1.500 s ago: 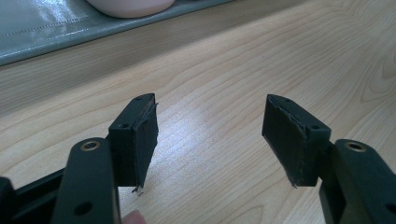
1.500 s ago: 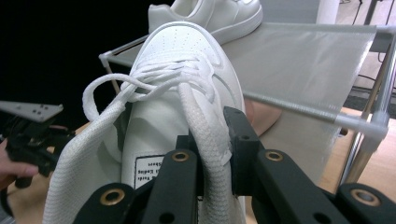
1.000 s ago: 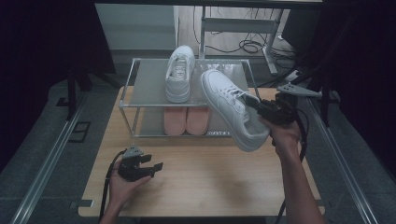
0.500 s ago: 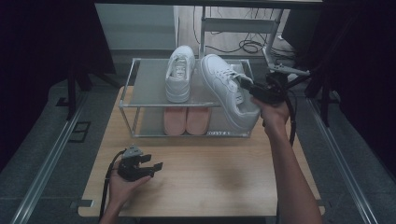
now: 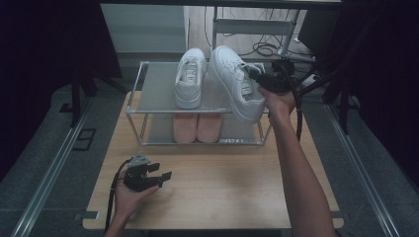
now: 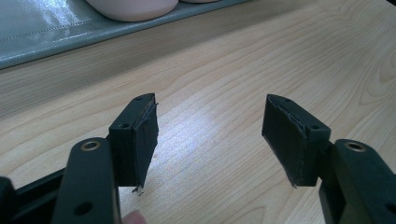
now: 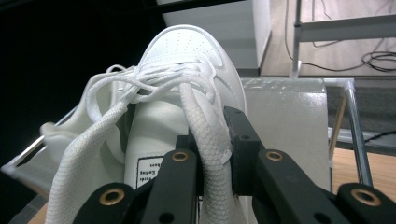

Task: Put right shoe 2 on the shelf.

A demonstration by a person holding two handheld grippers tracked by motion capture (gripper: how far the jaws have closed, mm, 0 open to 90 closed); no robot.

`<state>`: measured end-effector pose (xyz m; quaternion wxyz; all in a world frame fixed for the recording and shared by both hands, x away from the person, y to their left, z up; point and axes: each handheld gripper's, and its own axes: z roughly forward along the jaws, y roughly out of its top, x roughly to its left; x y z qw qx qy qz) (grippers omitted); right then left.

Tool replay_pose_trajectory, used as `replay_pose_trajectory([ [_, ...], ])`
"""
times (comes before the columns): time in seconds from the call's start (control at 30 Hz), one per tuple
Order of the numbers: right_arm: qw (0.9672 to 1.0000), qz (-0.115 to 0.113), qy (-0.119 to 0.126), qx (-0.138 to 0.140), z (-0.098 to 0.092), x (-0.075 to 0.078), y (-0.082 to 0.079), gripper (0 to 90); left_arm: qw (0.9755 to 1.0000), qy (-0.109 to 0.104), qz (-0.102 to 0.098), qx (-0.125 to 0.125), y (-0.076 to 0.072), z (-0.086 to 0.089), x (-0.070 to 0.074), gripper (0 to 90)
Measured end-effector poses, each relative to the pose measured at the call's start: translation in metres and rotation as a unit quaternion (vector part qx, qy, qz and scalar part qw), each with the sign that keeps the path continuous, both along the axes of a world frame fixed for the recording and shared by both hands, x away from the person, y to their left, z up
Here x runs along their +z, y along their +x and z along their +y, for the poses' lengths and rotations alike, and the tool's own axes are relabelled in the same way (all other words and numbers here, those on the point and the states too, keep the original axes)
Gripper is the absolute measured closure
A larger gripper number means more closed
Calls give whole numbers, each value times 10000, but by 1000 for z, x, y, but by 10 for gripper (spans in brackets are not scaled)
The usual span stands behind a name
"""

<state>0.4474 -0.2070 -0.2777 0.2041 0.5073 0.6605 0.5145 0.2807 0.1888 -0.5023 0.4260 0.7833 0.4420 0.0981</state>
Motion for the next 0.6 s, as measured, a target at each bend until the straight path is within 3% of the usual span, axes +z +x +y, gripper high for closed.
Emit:
replay_pose_trajectory([
  [0.33, 9990, 288, -36, -329, 15, 1, 30, 819, 10000, -30, 25, 1, 0, 0, -1, 364],
  [0.6, 9968, 531, -209, -568, 35, -2, 56, 816, 10000, -57, 26, 1, 0, 2, 0, 364],
])
